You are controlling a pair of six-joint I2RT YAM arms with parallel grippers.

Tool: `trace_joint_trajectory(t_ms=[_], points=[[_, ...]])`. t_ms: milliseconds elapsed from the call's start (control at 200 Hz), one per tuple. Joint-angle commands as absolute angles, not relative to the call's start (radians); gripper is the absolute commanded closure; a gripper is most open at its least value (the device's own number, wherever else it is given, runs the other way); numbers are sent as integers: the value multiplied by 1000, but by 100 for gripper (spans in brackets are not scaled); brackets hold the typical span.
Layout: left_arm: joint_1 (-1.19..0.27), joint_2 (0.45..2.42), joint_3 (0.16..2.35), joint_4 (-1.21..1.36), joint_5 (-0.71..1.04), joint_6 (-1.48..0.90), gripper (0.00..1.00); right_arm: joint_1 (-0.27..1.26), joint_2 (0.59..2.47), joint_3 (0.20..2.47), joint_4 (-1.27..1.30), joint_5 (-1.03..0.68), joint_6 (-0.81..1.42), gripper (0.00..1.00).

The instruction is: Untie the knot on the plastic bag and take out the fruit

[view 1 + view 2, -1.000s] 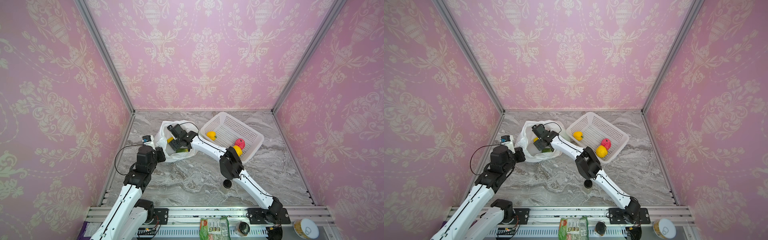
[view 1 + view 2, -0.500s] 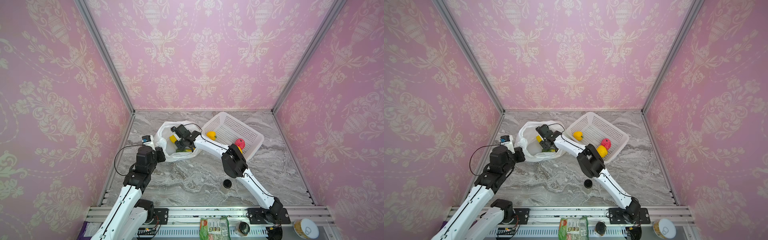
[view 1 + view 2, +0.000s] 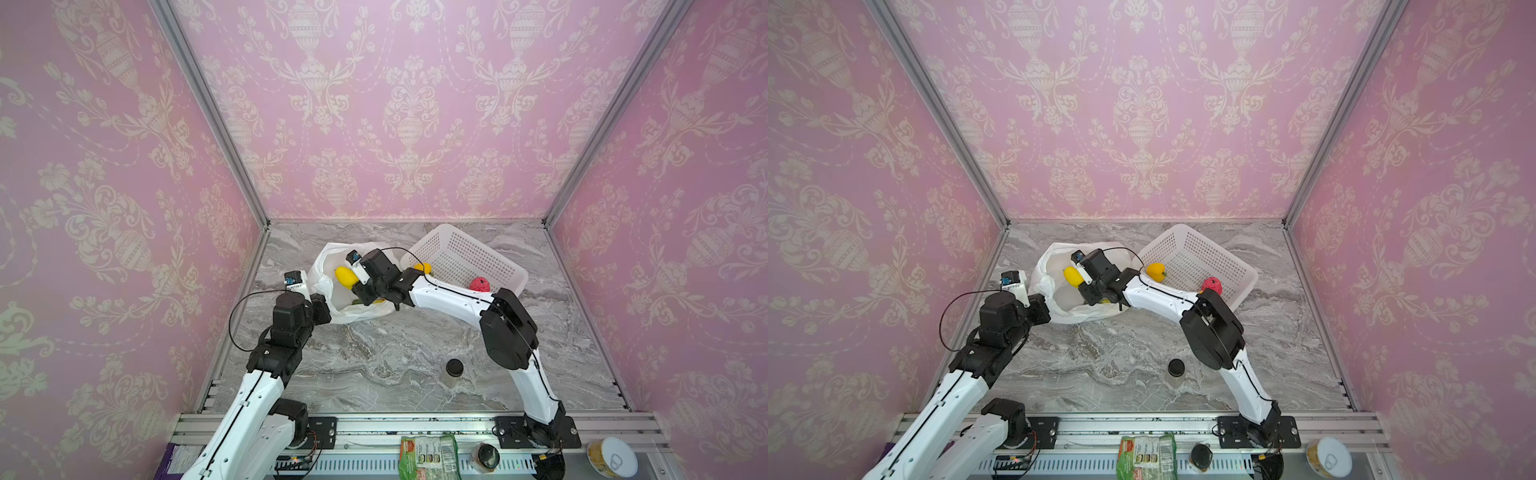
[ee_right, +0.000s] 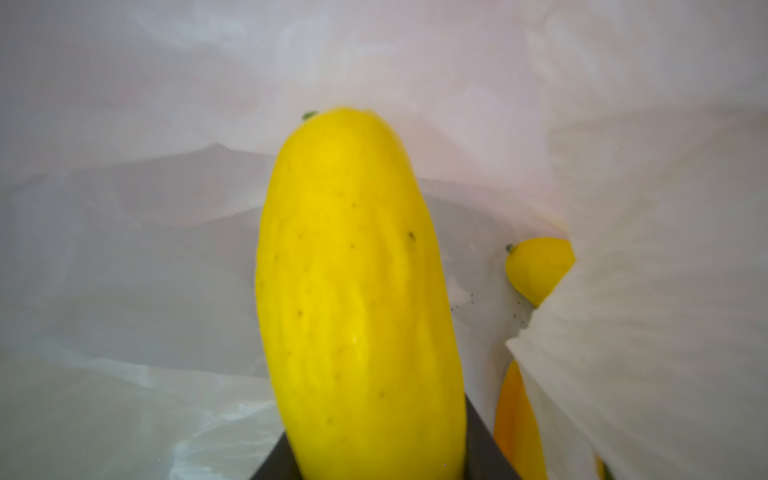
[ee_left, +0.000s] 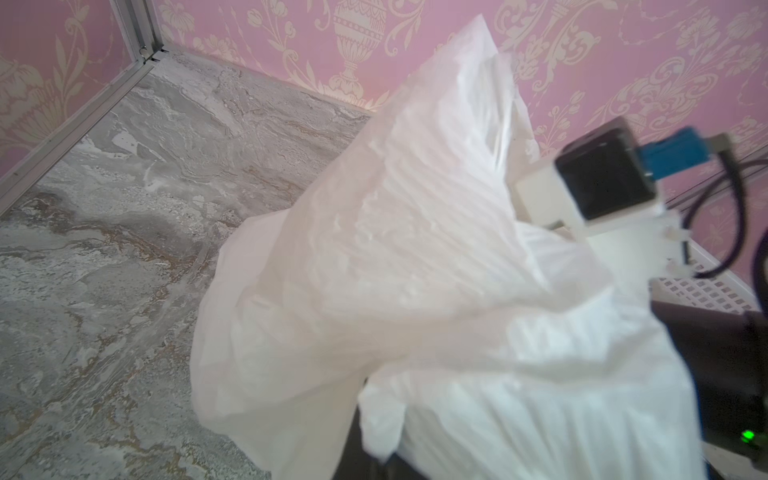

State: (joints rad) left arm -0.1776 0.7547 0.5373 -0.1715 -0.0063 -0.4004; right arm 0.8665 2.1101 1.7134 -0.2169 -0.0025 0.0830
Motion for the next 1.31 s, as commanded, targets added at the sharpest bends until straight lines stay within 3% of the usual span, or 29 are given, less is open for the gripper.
trace_joint_trajectory(t_ms=[0, 385, 696, 796, 881, 1051, 1301], points=[[-172, 759, 527, -152, 3, -388, 100, 869, 2008, 1593, -59, -39, 113, 78], [-172, 738, 520, -154, -3, -389, 100, 879, 1555, 1135, 195, -52, 83, 84], [-172, 731, 514, -151, 3, -392, 100, 774, 1300, 884, 334, 349, 194, 82], [-172, 727, 507, -147, 3, -394, 100, 698, 1305, 859, 295, 414, 302, 78], [-170, 731, 506, -144, 6, -395, 100, 635, 1356, 871, 220, 451, 398, 85], [-172, 733, 512, -161, -10, -394, 100, 513, 1515, 947, 96, 325, 518, 89], [-171, 734, 506, -153, -9, -395, 100, 457, 1728, 1082, -21, 241, 534, 85]])
